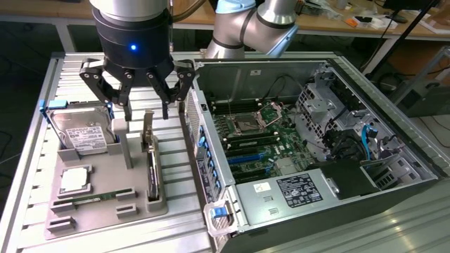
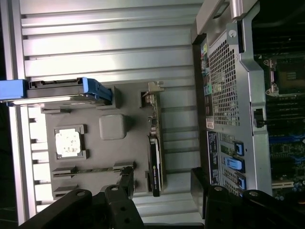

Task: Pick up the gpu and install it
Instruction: 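Pick up the gpu and move the gpu toward the slot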

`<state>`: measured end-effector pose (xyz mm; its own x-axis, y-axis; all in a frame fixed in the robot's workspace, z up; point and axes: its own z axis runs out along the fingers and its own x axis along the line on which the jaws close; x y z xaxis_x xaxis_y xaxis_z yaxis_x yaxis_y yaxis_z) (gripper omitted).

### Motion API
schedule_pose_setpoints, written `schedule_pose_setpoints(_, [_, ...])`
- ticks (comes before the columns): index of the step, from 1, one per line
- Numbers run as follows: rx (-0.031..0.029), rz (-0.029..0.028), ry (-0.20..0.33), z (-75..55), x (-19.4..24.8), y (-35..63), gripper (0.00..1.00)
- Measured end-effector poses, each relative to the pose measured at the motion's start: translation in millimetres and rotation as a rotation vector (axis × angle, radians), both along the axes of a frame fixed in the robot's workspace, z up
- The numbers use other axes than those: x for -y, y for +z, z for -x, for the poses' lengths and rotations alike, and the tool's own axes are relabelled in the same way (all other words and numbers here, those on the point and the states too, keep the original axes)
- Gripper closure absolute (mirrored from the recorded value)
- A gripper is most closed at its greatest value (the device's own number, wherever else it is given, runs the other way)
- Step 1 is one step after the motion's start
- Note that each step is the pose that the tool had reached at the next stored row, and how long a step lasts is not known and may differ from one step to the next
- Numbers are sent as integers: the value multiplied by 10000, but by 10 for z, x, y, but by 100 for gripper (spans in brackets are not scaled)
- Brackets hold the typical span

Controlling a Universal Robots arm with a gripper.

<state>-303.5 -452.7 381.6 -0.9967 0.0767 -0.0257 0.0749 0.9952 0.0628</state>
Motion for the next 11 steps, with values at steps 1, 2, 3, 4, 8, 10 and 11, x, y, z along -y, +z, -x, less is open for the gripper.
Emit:
schedule_pose_setpoints(1, [0, 0, 0, 0, 0, -3, 40])
schedule_pose_setpoints(2, [0, 0, 0, 0, 0, -6, 40])
schedule_pose_setpoints(3, [0, 0, 0, 0, 0, -9, 40])
schedule_pose_setpoints(4, [0, 0, 0, 0, 0, -12, 40])
schedule_pose_setpoints(8, [0, 0, 0, 0, 0, -27, 40])
schedule_pose_setpoints(10, [0, 0, 0, 0, 0, -33, 40])
schedule_pose_setpoints(11, [0, 0, 0, 0, 0, -36, 40])
